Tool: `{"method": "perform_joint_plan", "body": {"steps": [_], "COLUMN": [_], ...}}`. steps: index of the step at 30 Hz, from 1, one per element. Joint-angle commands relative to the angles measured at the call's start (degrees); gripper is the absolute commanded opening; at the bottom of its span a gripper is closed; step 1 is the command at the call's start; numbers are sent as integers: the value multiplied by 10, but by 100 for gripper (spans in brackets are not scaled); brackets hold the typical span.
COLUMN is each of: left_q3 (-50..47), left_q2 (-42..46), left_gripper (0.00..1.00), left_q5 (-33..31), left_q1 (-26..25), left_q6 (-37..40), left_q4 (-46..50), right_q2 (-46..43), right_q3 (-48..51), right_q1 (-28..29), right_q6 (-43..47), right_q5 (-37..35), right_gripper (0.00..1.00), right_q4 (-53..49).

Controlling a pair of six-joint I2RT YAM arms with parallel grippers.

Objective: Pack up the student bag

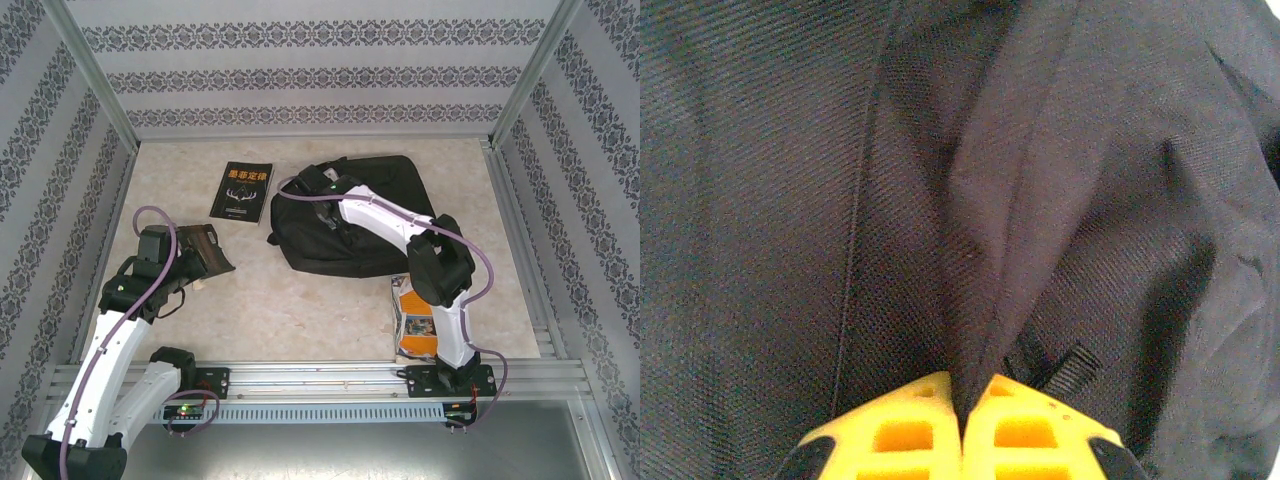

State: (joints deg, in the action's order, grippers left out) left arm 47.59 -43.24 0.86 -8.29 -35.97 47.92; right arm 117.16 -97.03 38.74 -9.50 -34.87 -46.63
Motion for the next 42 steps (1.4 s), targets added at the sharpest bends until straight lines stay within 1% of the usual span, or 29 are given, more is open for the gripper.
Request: {"method": "perform_joint_plan", "body": {"steps": [1,5,9,14,16,19,22,24,25,28,31,33,35,39,41,42], "left_q3": [14,21,22,34,51,76,102,111,113,117,114,103,87,37,9,-5], "left_q2": [3,0,-3,-22,-42,-66,-81,-87,-91,-103,-112,-117,-122,-133,-138,-145], "left_gripper": [0,0,0,0,0,0,0,0,0,0,0,0,0,0,0,0], "left_q5": [-6,-2,6,32,61,123,172,200,222,249,257,273,289,330,346,359], "left_q1": [-6,-7,-6,-6,-6,-7,-13,-22,-26,-51,-72,-79,-82,-88,-89,-90], "left_q6": [13,6,-1,-7,-3,-2,-6,-16,-24,-41,-55,-73,-101,-178,-224,-250], "left_q4": [-31,-33,-41,-60,-74,-113,-158,-194,-218,-266,-298,-325,-355,-448,-522,-564], "right_q2": [-48,-104,-155,-237,-274,-317,-343,-350,-353,-362,-366,-365,-363,-359,-359,-361], "right_q3": [19,50,75,127,160,211,256,275,282,298,301,301,301,299,294,291], "right_q1": [-16,-22,-36,-68,-89,-125,-154,-170,-177,-184,-186,-187,-187,-190,-190,-189], "right_q6": [22,31,16,-22,-45,-84,-109,-119,-123,-127,-129,-130,-131,-134,-134,-133], "right_q5": [-32,0,51,171,237,344,412,437,449,470,480,485,491,496,492,485], "right_gripper": [0,0,0,0,0,0,0,0,0,0,0,0,0,0,1,15], "right_q4": [11,35,46,83,112,159,199,211,217,231,236,237,239,240,231,225]}}
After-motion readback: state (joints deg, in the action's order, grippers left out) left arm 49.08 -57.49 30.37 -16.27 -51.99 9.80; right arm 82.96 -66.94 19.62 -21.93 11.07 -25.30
